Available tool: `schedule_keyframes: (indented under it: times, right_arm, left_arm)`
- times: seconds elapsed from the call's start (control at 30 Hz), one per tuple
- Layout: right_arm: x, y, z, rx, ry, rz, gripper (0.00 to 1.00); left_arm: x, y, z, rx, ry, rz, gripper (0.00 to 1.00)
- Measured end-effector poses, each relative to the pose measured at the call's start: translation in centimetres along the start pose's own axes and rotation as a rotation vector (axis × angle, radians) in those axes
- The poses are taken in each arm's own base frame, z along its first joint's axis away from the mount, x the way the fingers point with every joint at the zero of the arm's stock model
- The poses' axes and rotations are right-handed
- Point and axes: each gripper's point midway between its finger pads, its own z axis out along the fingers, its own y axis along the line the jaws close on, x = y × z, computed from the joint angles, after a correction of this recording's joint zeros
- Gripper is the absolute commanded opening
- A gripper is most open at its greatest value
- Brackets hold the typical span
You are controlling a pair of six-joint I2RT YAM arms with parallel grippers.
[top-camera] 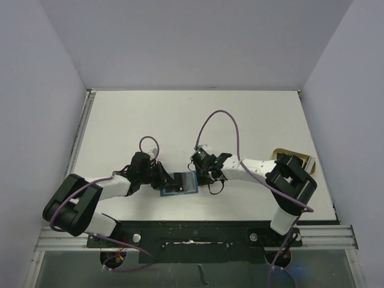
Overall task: Put the credit cards into the card holder
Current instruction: Insert the credit card into the card holder.
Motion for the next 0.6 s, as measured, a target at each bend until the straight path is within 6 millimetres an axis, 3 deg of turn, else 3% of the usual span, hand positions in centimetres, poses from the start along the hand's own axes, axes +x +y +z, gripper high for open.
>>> schedule_keyframes:
  times: [0.23,0.47,0.6]
  right_arm:
    - [-0.03,0.05,-0.01,-0.003,-0.011,0.028,0.08]
    - [-0.02,0.32,-0.02,-0.011,-0.018,0.042,0.21]
    - [-0.01,0.3,-0.03,-0.005,-0.022,0.04,0.23]
  left_arm:
    - [0.05,0.08,0.14,-0.017,-0.007,0.005,0.26]
    - [-0.08,-0.34,-0.25,-0.017,-0.019,0.02,0.34]
    - [-0.08,-0.49,-0.28,-0.015,-0.019,0.026,0.38]
